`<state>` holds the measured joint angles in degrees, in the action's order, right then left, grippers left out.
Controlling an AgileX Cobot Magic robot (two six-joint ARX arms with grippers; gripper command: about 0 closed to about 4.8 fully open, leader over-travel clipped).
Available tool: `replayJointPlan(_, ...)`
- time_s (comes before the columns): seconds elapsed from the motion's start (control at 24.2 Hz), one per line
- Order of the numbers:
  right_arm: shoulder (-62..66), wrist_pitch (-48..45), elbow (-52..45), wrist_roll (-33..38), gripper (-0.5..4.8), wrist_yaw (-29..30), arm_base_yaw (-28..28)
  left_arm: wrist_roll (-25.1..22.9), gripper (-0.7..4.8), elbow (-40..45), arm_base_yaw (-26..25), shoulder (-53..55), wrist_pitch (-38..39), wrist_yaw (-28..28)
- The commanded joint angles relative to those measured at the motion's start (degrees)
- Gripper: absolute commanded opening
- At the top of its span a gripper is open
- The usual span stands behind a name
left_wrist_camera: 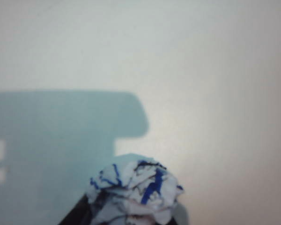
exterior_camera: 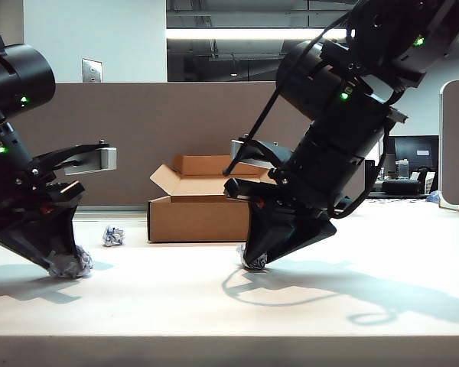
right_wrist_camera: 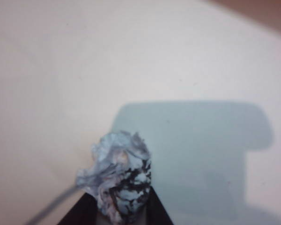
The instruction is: Pick up all the paper balls on the table and put them in the paper box.
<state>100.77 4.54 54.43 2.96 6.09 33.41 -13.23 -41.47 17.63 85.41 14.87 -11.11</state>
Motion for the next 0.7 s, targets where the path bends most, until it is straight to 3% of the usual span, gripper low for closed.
replayJointPlan(0.04,-0.4,-1.6,0.1,-0.3,1.47,0.0,0.1,0.2,1.51,-2.1,0.0,0.0,2.3,-0.1)
replayJointPlan(0.45,-0.7,1.8,8.3,-3.0,1.47,-1.0,0.0,0.5,1.51,-17.4,0.0,0.0,6.6,0.0)
replayJointPlan(0.7,-0.6,2.9,19.9,-3.0,1.47,-3.3,-0.1,5.1,1.51,-27.2,0.0,0.4,3.1,0.3)
